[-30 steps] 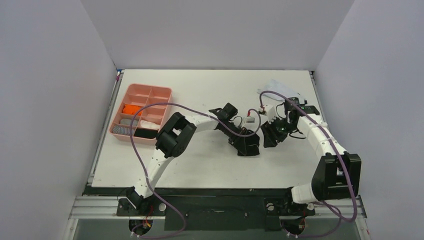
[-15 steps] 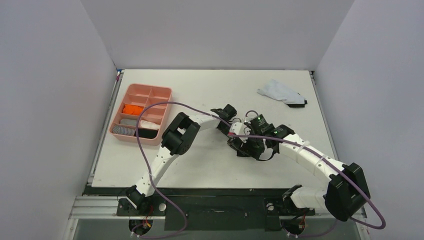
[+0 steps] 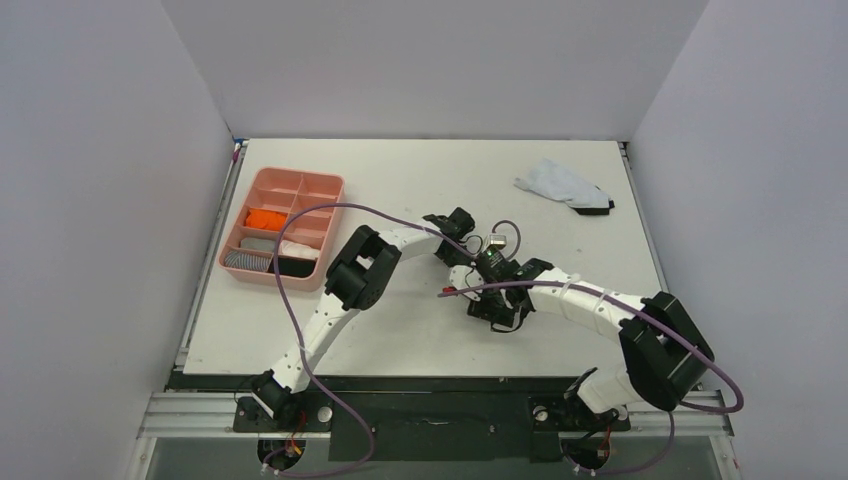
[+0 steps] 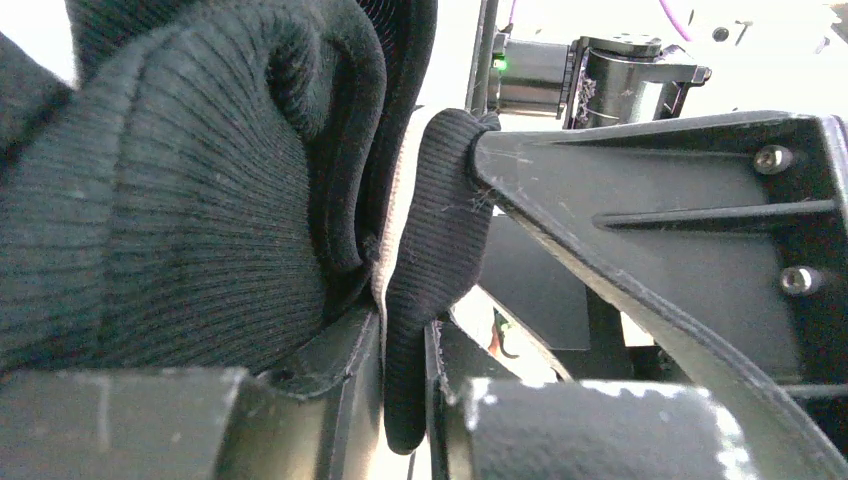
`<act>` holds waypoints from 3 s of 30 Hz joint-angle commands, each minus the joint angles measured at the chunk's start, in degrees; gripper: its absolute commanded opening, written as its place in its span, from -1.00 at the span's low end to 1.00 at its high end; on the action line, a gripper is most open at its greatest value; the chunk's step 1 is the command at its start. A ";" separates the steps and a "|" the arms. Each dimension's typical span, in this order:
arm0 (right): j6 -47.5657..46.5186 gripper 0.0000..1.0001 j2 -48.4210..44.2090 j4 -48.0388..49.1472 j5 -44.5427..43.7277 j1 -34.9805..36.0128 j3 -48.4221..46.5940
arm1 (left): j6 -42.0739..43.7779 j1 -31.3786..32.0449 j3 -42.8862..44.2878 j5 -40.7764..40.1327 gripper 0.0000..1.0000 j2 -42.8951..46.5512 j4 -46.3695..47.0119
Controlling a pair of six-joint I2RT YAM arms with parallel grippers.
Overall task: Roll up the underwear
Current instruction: Roll the underwear to the center of the board.
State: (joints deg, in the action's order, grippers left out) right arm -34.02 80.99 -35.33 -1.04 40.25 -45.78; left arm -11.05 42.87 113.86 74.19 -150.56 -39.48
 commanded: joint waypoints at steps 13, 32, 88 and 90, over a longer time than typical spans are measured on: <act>-2.77 -0.48 9.41 3.30 3.22 -2.50 -0.42 | 1.32 -0.50 -1.70 -7.98 -0.86 -4.49 -6.10; -3.31 -1.00 10.90 -7.76 20.01 -11.21 -5.69 | 1.43 -7.04 -12.14 -11.99 0.39 6.59 4.42; -18.99 -1.00 53.35 -47.18 37.71 -19.13 -44.30 | 46.82 15.26 -51.65 -57.81 0.94 48.39 38.10; -18.79 -1.00 53.45 -47.18 37.67 -19.11 -44.32 | 47.55 15.91 -50.64 -59.05 0.93 47.10 37.98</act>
State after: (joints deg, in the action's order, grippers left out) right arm -50.46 132.22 -90.35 42.02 20.71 -89.69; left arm 33.78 57.54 59.86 18.68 -101.47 -4.62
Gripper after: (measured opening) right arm 0.203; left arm 0.969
